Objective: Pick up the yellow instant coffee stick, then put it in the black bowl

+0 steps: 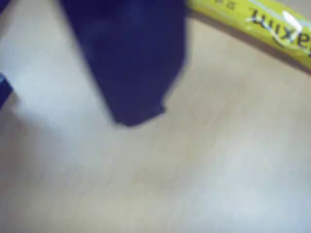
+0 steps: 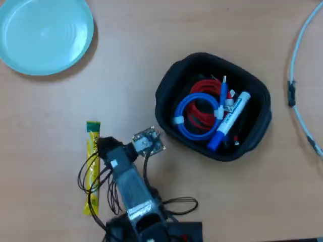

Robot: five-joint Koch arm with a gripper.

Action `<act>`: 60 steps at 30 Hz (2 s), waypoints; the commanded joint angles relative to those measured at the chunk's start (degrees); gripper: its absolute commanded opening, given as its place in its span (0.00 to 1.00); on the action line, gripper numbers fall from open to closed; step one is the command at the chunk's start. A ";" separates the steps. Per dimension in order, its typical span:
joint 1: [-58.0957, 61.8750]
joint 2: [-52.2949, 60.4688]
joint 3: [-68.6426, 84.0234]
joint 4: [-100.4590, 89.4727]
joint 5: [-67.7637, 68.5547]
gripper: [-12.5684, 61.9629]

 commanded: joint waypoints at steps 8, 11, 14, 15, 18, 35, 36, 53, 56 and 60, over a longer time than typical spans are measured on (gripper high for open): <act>-14.06 -14.41 -13.10 3.16 -5.71 0.92; -16.79 -17.84 -15.82 3.34 -5.71 0.92; -20.57 -21.09 -16.17 3.25 -6.06 0.92; -21.80 -21.80 -16.17 3.16 -6.15 0.92; -24.35 -23.55 -16.08 2.81 -6.24 0.92; -27.77 -28.74 -17.40 2.55 -5.63 0.82; -27.86 -28.74 -17.67 2.55 -5.54 0.80; -32.26 -33.22 -21.80 2.55 -5.10 0.37; -32.26 -33.22 -21.88 2.20 -5.10 0.28; -32.17 -33.22 -22.59 2.11 -5.10 0.18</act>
